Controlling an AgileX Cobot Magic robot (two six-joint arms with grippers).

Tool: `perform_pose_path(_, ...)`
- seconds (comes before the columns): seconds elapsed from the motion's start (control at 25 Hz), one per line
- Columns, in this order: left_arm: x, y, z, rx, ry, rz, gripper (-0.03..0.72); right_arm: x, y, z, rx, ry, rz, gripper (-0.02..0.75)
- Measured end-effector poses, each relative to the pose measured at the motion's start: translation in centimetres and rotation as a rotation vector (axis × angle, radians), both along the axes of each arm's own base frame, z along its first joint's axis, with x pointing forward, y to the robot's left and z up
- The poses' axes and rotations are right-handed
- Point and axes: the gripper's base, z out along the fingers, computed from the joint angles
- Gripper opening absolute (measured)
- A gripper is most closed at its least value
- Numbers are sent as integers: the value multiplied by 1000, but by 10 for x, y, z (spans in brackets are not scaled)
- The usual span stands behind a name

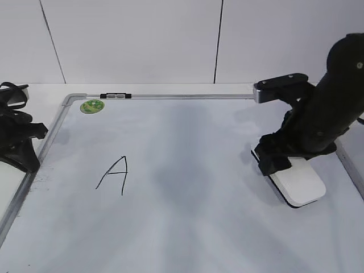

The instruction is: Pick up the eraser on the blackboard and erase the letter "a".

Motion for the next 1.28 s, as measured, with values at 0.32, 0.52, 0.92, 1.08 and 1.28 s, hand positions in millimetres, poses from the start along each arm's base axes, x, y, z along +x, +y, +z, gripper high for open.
perform_pose_path(0.32, 0, 0, 0, 0, -2, 0, 50, -1, -27, 12, 3, 32, -126, 566)
perform_pose_path(0.52, 0, 0, 0, 0, -2, 0, 50, 5, -56, 12, 7, 34, -229, 566)
perform_pose_path(0.92, 0, 0, 0, 0, -2, 0, 50, 17, -100, 11, 24, -26, -371, 566)
perform_pose_path(1.08, 0, 0, 0, 0, -2, 0, 50, 23, -102, 0, 20, -10, -378, 566)
perform_pose_path(1.28, 0, 0, 0, 0, 0, 0, 50, 37, -102, -6, 21, -12, -378, 566)
